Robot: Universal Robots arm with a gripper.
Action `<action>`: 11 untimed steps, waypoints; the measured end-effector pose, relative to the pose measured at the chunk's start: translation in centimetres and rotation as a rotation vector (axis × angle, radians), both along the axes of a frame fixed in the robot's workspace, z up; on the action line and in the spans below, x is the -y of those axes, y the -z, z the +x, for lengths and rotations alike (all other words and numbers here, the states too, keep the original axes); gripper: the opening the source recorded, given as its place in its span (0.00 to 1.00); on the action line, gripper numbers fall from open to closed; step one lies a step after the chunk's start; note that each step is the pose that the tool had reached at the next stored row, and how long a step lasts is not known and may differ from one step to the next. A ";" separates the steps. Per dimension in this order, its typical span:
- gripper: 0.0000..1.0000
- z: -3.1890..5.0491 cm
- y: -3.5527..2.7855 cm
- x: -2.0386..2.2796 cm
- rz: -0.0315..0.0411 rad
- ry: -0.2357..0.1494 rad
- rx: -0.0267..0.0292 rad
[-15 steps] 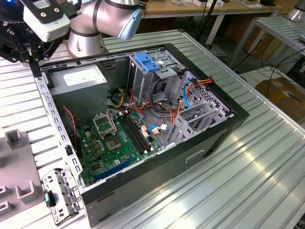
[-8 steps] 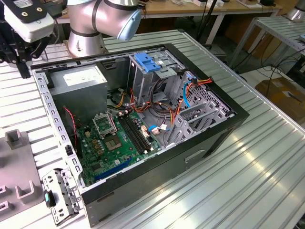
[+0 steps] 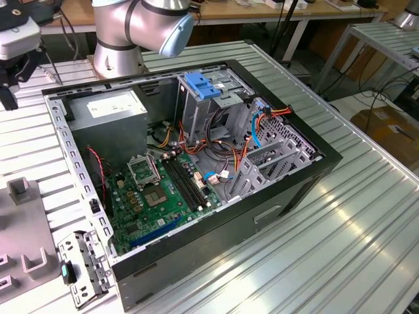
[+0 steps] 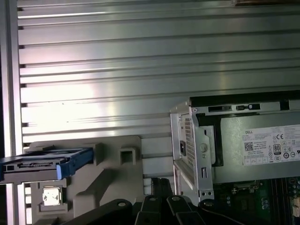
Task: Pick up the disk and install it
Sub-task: 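Reach for the disk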
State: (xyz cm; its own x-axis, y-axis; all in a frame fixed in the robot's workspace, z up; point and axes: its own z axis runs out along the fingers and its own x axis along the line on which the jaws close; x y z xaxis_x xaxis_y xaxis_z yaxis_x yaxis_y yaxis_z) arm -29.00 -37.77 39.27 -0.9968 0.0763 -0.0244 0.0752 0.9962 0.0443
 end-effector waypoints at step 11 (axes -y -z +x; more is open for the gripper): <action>0.11 -5.63 0.10 -0.49 0.0001 0.000 -0.0006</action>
